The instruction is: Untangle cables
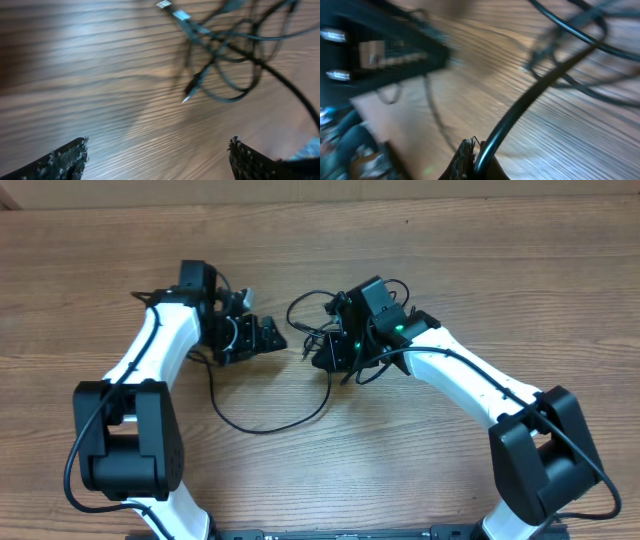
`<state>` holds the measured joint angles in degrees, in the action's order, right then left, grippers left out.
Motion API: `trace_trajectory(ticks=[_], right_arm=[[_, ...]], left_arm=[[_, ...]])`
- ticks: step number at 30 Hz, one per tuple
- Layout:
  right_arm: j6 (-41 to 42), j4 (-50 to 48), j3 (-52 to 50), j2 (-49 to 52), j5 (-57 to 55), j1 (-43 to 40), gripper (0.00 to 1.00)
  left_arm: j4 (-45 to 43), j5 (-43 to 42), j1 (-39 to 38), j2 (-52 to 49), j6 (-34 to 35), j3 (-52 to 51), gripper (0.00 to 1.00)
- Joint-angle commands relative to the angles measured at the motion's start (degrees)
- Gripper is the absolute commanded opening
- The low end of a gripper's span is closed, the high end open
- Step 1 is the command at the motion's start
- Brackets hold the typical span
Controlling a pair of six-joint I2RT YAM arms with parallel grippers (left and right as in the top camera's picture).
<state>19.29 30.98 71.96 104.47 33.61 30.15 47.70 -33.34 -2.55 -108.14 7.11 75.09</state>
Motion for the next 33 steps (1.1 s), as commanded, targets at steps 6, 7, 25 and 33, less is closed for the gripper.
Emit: trace_trajectory(ticks=[6, 7, 25, 33], right_arm=[[-2.7, -5.2, 0.1, -1.8, 19.1, -2.8, 0.04], [-3.0, -5.2, 0.1, -1.8, 19.8, -2.8, 0.04], [-3.3, -15.4, 0.1, -11.7, 18.9, -2.8, 0.04], [-3.3, -18.5, 0.1, -14.1, 16.4, -3.0, 0.04]], left_arm=[[-7.9, -3.0, -3.6, -0.9, 16.0, 1.0, 0.88], [-9.0, -2.3, -3.9, -1.0, 18.5, 1.0, 0.86], [-14.9, 0.7, -8.3, -10.5, 27.6, 1.0, 0.29], [-14.5, 1.4, -8.2, -12.9, 24.5, 1.0, 0.15]])
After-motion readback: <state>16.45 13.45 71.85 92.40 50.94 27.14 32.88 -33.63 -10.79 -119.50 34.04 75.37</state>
